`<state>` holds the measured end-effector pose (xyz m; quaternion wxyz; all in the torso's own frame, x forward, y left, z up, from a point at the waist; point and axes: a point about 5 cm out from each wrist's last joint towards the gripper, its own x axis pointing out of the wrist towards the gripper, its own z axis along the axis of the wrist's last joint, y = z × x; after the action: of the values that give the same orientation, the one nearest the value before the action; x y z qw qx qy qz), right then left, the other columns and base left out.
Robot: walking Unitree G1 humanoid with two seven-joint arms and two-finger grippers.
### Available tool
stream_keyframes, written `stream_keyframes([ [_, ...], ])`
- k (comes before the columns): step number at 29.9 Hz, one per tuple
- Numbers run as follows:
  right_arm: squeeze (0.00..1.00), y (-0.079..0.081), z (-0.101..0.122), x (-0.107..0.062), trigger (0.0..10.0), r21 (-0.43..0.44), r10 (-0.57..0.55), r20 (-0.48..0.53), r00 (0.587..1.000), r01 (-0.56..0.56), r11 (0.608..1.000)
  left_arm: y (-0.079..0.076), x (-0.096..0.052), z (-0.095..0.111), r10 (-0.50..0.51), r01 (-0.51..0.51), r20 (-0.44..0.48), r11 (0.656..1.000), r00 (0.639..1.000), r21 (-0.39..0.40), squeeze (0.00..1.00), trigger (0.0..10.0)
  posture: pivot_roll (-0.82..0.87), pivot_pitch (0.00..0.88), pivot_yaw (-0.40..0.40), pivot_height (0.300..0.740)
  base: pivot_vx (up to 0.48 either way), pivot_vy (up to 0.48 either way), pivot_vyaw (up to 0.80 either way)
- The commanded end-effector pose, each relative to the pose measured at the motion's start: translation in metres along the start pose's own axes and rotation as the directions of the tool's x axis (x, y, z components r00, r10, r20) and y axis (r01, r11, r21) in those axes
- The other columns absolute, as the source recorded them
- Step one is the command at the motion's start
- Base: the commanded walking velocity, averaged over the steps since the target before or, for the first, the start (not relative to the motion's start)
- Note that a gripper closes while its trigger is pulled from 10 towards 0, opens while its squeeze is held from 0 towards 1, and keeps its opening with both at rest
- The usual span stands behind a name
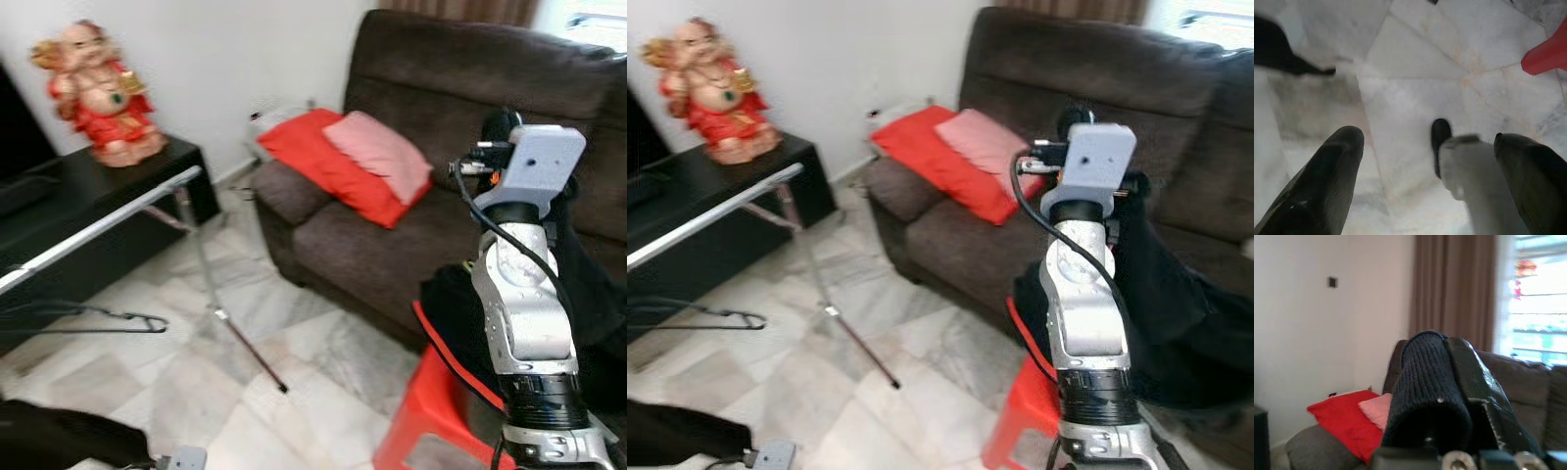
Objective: Hang hanger
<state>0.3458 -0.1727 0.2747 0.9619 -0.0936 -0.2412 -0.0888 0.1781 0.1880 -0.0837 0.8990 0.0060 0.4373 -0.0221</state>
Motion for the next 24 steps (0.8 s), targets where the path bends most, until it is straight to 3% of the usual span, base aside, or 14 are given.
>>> stream_keyframes([
  [1,0.00,0.015,0.013,0.003,10.0,0.001,0.057,0.057,0.997,-0.058,0.998,0.007,-0.002,-0.004,0.019,-0.019,-0.017,1.000,1.000,0.005,0.00,10.0,-0.02,0.014,0.031,0.740,0.000,0.000,0.80],
  [11,0.00,0.032,0.021,0.002,10.0,-0.105,0.192,0.137,0.972,-0.178,0.978,0.006,-0.002,-0.006,0.018,-0.018,-0.021,1.000,1.000,0.001,0.00,10.0,-0.02,0.014,0.028,0.740,0.000,0.000,0.80],
  [14,0.00,0.056,0.034,-0.006,10.0,-0.092,0.358,0.220,0.907,-0.346,0.934,0.006,-0.002,-0.007,0.019,-0.019,-0.025,1.000,1.000,0.000,0.00,10.0,-0.01,0.016,0.026,0.740,0.000,0.000,0.80],
  [19,0.00,0.087,0.047,-0.028,10.0,-0.045,0.583,0.306,0.753,-0.600,0.799,0.007,-0.003,-0.008,0.020,-0.020,-0.027,1.000,0.999,0.000,0.00,10.0,-0.01,0.016,0.027,0.740,0.000,0.000,0.80],
  [20,0.00,0.095,0.049,-0.036,10.0,-0.024,0.639,0.321,0.699,-0.668,0.743,0.007,-0.003,-0.008,0.021,-0.021,-0.027,1.000,0.999,0.000,0.00,10.0,-0.01,0.016,0.027,0.740,0.000,0.000,0.80],
  [21,0.00,0.095,0.049,-0.036,10.0,-0.024,0.639,0.321,0.699,-0.668,0.743,0.007,-0.003,-0.008,0.021,-0.021,-0.027,1.000,0.999,0.000,0.00,10.0,-0.01,0.016,0.027,0.740,0.000,0.000,0.80],
  [22,0.00,0.101,0.050,-0.046,10.0,-0.003,0.700,0.334,0.631,-0.742,0.670,0.007,-0.003,-0.008,0.022,-0.022,-0.027,1.000,0.999,-0.001,0.00,10.0,-0.01,0.017,0.027,0.740,0.000,0.000,0.80],
  [24,0.00,0.104,0.049,-0.052,10.0,0.001,0.737,0.331,0.589,-0.781,0.624,0.008,-0.003,-0.008,0.022,-0.022,-0.027,1.000,0.999,-0.001,0.00,10.0,-0.01,0.018,0.028,0.740,0.000,0.000,0.80],
])
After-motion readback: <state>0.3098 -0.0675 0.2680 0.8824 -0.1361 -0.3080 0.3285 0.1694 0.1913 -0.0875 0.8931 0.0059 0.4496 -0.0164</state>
